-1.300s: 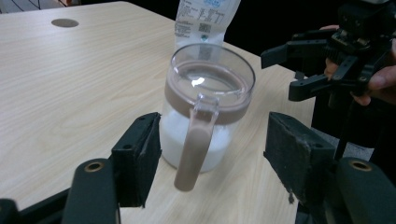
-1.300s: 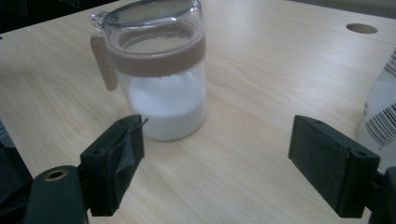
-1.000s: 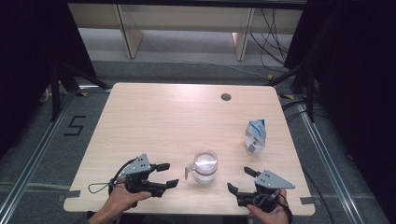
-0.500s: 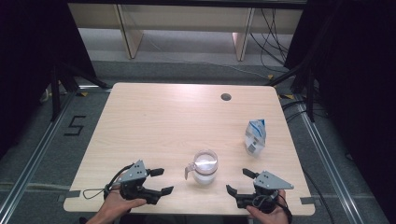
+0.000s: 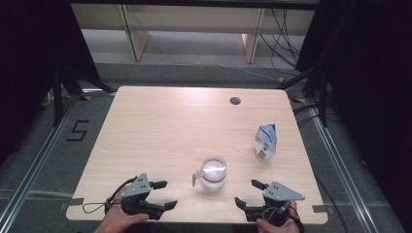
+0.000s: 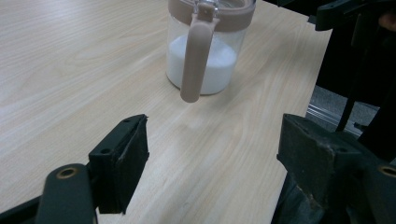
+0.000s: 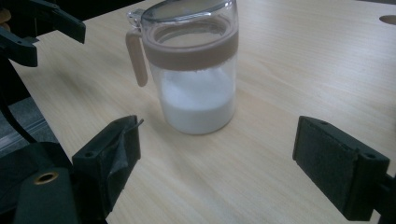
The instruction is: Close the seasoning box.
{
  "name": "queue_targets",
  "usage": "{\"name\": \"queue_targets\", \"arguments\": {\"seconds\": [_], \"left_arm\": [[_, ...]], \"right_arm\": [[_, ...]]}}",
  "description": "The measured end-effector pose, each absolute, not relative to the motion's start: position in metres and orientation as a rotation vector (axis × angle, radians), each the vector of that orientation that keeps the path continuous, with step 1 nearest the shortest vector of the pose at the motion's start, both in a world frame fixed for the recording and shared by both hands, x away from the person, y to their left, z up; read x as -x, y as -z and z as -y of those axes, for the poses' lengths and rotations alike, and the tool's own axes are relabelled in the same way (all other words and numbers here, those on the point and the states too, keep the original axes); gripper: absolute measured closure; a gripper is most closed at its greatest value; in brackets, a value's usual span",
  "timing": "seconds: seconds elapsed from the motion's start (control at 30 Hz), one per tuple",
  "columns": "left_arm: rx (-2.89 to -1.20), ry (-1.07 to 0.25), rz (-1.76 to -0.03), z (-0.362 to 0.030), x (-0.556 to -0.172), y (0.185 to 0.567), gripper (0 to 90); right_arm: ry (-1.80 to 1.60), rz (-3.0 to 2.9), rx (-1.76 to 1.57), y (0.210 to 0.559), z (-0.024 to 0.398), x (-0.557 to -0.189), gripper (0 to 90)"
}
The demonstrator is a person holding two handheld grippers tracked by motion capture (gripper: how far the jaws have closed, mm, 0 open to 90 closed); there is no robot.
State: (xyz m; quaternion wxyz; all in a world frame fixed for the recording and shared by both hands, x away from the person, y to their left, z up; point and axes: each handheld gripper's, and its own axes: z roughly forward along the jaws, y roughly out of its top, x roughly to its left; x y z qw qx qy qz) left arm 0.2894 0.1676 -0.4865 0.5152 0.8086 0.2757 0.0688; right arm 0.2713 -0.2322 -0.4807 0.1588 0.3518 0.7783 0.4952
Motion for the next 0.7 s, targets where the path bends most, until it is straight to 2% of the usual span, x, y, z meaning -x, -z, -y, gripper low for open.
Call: {"name": "queue_targets", "arguments": {"seconds": [0.27,0.7], "left_arm": [[-1.944,-0.175,-0.672,-0.1750,-0.2872,0.4905,22.9],[-1.960,-0.179,-0.699,-0.1762,-0.2890,0.4946,22.3]], "right_arm": [[-1.351,-2.274,-1.106,0.4831,0.2318,-0.2640,15.9],[-1.315,-2.303,-1.088,0.4871,0.2366,-0.2658,16.0]]}}
